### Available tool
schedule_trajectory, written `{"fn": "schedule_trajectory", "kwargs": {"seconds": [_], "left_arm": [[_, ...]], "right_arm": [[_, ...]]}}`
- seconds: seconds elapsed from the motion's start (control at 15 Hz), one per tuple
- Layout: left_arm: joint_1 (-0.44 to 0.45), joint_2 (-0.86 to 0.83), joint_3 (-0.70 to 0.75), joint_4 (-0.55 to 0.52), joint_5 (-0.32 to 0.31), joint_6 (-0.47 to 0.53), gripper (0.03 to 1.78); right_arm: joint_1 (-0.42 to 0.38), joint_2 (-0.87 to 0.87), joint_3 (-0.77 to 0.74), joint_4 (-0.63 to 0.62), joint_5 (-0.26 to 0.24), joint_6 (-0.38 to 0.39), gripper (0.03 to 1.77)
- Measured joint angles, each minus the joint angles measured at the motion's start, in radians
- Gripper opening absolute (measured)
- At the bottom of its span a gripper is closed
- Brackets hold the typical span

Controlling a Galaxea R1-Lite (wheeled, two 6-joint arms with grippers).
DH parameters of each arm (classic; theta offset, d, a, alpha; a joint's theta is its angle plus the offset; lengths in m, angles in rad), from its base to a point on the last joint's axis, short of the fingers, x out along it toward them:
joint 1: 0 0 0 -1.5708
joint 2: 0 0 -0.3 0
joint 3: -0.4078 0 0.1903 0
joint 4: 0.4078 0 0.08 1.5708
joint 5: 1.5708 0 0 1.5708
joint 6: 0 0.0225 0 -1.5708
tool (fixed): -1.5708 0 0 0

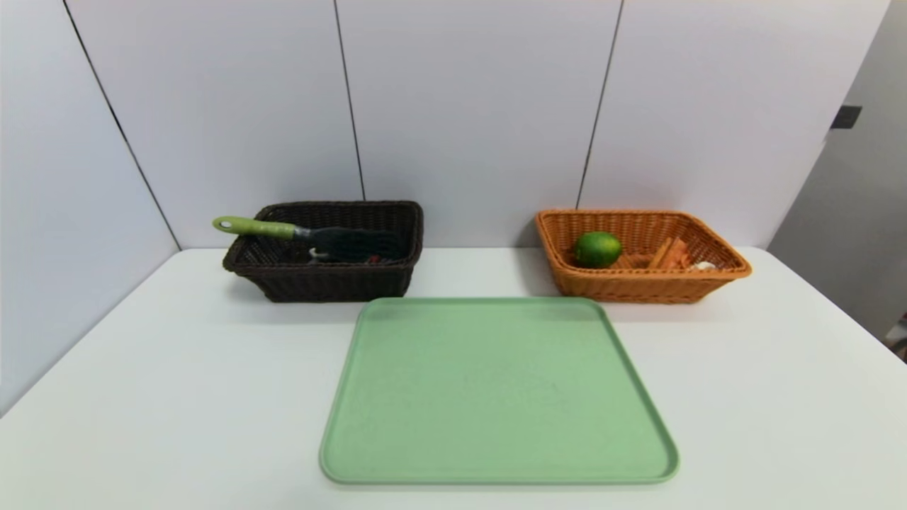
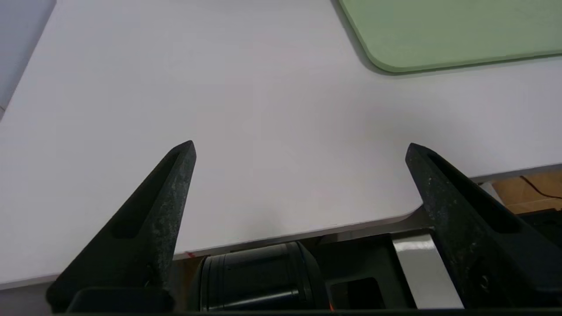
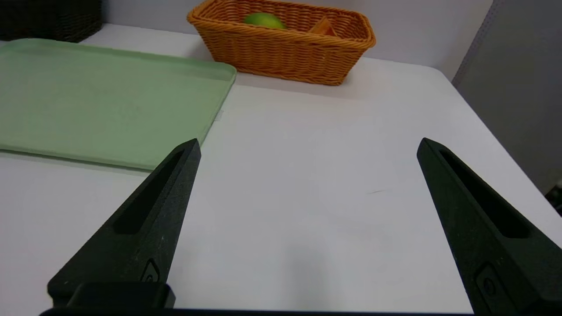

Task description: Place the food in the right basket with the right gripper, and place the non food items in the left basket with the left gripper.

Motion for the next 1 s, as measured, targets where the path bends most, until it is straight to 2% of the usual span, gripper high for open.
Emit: {"fn": "schedule_trajectory", "kwargs": {"seconds": [0.2, 0.4, 0.53, 0.73, 0.87, 1.0], "left_arm": [[-0.003, -0.020, 0.032, -0.055, 0.045, 0.029, 1.69], [-0.002, -0.023, 0.153, -0.195, 0.083, 0.089, 1.69], [-0.002, -0.024, 0.297, -0.389, 0.107, 0.094, 1.69], [-0.002, -0.024, 0.549, -0.787, 0.113, 0.097, 1.69], [-0.002, -0.024, 0.623, -1.006, 0.117, 0.082, 1.69], [-0.003, -0.024, 0.641, -1.001, 0.119, 0.072, 1.69]], "right_arm": [[0.000, -0.013, 0.055, -0.123, -0.001, -0.031, 1.70], [0.001, -0.017, 0.117, -0.316, 0.000, -0.060, 1.70], [0.001, -0.017, 0.127, -0.342, 0.000, -0.069, 1.70], [0.001, -0.017, 0.130, -0.340, 0.000, -0.076, 1.70], [0.001, -0.017, 0.130, -0.315, 0.000, -0.082, 1.70], [0.001, -0.017, 0.130, -0.290, 0.000, -0.083, 1.70]]}}
